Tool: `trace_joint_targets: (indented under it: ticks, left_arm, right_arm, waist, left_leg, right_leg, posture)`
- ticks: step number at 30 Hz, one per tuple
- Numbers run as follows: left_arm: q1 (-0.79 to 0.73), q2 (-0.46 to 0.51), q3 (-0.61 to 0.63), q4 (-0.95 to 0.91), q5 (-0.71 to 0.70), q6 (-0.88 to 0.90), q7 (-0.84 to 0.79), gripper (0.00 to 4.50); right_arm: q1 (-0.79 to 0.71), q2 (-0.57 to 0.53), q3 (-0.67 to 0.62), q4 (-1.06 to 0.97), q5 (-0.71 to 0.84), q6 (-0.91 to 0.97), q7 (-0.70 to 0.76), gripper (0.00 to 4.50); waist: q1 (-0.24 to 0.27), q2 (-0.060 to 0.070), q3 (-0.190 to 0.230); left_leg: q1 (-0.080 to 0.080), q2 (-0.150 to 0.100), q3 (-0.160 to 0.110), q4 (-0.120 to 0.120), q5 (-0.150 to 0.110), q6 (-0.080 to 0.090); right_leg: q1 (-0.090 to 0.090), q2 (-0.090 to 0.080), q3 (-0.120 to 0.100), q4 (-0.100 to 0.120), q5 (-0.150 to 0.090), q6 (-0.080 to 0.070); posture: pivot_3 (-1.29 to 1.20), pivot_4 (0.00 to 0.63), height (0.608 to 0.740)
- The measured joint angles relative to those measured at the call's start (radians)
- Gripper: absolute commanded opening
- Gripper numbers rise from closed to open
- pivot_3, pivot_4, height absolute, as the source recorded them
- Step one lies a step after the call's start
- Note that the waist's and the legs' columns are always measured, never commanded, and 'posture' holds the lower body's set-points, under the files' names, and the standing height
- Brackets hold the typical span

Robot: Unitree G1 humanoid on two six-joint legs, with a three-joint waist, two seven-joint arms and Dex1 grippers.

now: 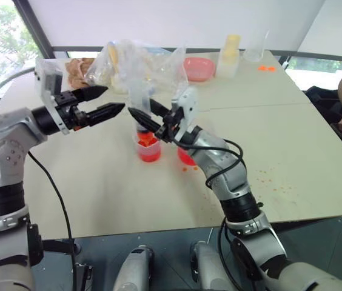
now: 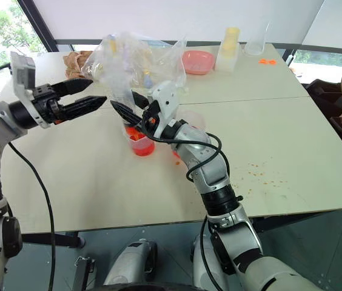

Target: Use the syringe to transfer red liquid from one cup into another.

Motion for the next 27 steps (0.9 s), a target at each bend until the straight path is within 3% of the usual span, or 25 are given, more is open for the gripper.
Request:
trace_joint_targets:
  ticks: [5,10,23,27]
  left_arm:
    - [-0.106,0.065,0.035,0.068,-0.041,-0.003,-0.033,4.45]
    - [-0.138,0.068,-0.003,0.135,-0.034,-0.038,-0.080,4.45]
    - [-0.301,-0.068,-0.166,0.377,0.128,-0.288,-0.130,4.45]
    - [-0.318,-0.093,-0.186,0.419,0.154,-0.341,-0.161,2.97]
  right_arm:
    - [0.000,-0.001,0.000,0.032,-0.021,-0.032,0.019,1.43]
    - [-0.001,0.003,-0.001,0.057,-0.034,-0.051,0.023,1.43]
    - [-0.005,0.025,0.000,0.088,-0.069,-0.068,0.028,1.43]
    - [0.000,0.026,-0.007,0.088,-0.073,-0.064,0.015,1.43]
  waist:
    - [-0.004,0.000,0.000]
    - [-0.002,0.000,0.000]
    - [-0.003,0.000,0.000]
    - [-0.003,0.000,0.000]
  left_leg:
    - [0.001,0.000,0.000,-0.001,0.000,0.000]
    - [0.001,0.000,0.000,-0.001,0.000,0.000]
    - [0.000,0.000,0.001,-0.001,0.000,-0.001]
    - [0.000,0.000,0.001,-0.001,0.000,-0.001]
  right_leg:
    - [0.000,0.001,0.000,0.000,0.000,0.000]
    - [0.000,0.001,0.000,0.000,0.000,0.000]
    - [-0.001,0.002,0.000,0.000,0.000,0.000]
    - [-0.001,0.001,0.001,0.000,0.000,0.000]
  posture:
    - [0.00,0.150,0.740]
    - [0.00,0.150,0.740]
    - [0.00,0.150,0.740]
    - [0.00,0.150,0.740]
